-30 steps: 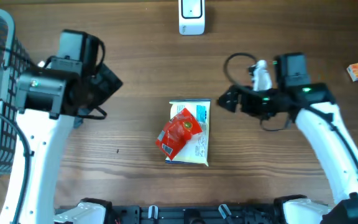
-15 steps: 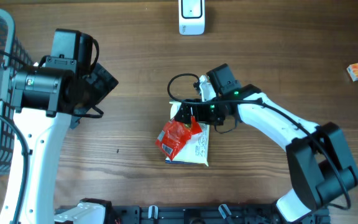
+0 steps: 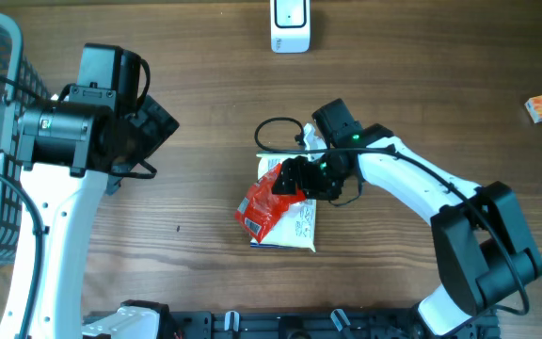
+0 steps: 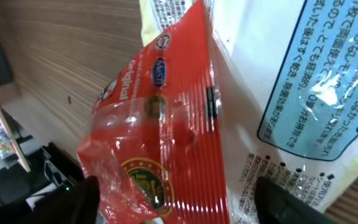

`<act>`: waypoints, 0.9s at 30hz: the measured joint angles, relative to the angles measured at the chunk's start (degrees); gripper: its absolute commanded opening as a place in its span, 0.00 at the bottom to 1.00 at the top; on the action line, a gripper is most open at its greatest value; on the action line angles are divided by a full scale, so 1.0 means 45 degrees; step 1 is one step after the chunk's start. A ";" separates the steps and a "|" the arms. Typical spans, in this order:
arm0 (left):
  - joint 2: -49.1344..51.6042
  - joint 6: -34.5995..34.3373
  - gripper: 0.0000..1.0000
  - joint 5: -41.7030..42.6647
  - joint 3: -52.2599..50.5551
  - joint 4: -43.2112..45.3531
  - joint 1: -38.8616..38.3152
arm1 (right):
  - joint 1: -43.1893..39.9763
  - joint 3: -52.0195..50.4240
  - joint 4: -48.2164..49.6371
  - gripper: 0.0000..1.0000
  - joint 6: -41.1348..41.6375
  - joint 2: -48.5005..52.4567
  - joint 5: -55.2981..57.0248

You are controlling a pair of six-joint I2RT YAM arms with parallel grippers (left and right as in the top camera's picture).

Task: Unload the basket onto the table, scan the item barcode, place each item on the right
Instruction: 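Grasp the red bag on the white package with the right gripper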

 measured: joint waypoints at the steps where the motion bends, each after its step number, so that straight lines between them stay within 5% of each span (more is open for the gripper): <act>1: 0.0000 0.0000 1.00 0.0000 0.0000 0.0000 0.0000 | 0.0015 0.0039 -0.0053 0.84 -0.0005 0.0000 0.0024; 10: 0.0000 0.0000 1.00 0.0000 0.0000 0.0000 0.0000 | 0.1059 0.0068 0.0787 0.94 -0.0044 0.0000 0.0131; 19: 0.0000 0.0000 1.00 0.0000 0.0000 -0.0005 0.0000 | 0.1078 0.0068 0.1243 0.82 0.0685 0.0112 0.1404; 23: 0.0000 0.0000 1.00 0.0000 0.0000 0.0000 0.0000 | 0.1389 0.0092 0.2254 0.63 0.1039 0.0695 0.1355; 27: 0.0000 0.0000 1.00 0.0000 0.0000 -0.0005 0.0000 | 0.1661 0.0097 0.2331 0.19 0.1316 0.0821 0.1350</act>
